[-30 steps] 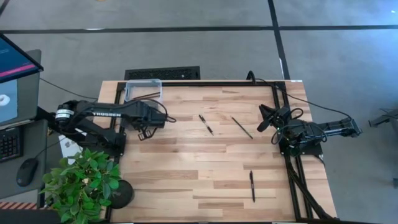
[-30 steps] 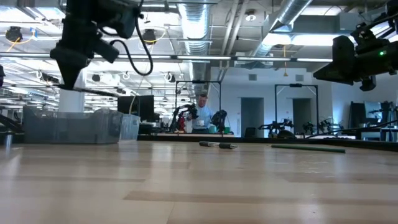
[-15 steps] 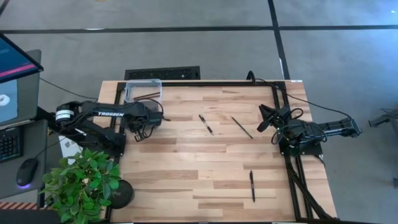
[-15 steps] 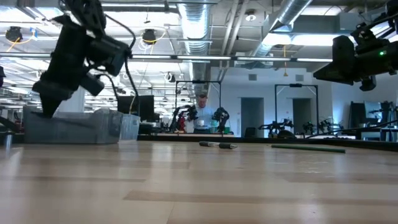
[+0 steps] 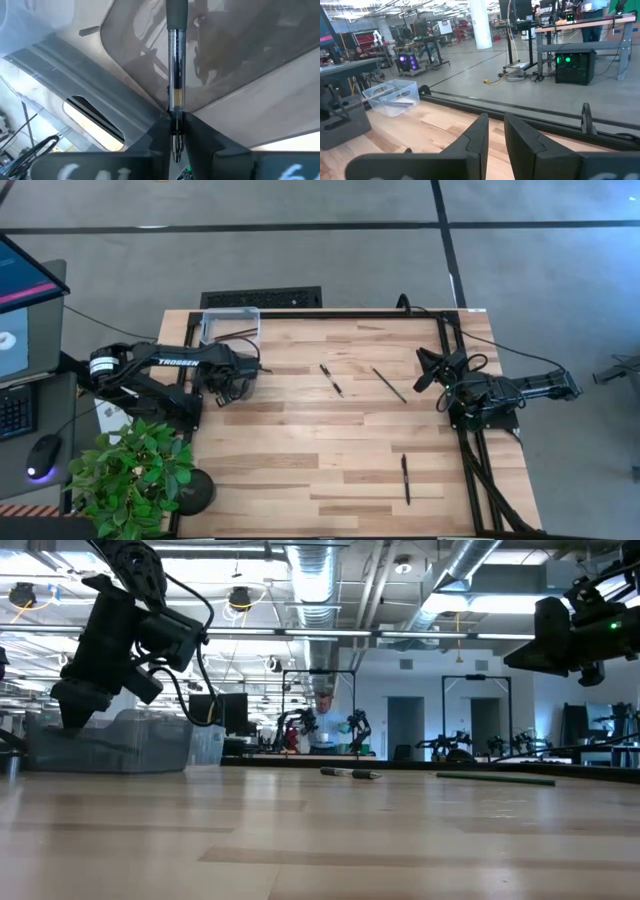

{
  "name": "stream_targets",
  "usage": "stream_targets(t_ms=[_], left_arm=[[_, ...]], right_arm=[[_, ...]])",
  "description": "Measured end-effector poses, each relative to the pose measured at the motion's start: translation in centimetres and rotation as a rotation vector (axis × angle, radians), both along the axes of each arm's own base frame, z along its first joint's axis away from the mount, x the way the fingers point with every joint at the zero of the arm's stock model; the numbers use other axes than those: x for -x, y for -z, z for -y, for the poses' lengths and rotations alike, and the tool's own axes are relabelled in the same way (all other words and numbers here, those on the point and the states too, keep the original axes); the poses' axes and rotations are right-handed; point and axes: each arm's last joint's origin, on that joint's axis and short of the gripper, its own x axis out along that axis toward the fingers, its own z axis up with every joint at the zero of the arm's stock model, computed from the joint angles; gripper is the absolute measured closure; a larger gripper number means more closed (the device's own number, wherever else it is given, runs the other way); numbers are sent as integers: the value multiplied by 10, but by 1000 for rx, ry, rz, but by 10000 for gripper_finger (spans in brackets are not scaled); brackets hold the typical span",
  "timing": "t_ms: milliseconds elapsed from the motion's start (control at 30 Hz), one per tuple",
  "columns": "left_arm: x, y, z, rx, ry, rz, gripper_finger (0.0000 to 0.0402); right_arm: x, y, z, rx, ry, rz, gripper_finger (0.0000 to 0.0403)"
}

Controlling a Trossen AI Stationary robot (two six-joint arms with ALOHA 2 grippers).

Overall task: Sort pens & pencils
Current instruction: Put the silver pen into the black bin

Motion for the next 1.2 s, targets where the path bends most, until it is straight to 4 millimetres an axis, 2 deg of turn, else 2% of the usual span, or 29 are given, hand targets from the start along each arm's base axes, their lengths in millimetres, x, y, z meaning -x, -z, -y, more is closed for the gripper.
stream_targets(t_ms=[233,1200], left_arm=[[0,0,0,-3,-1,-2,349],[0,0,0,-11,-30,2,344]], right_arm=[[0,0,0,0,0,0,321],[0,0,0,0,0,0,321]])
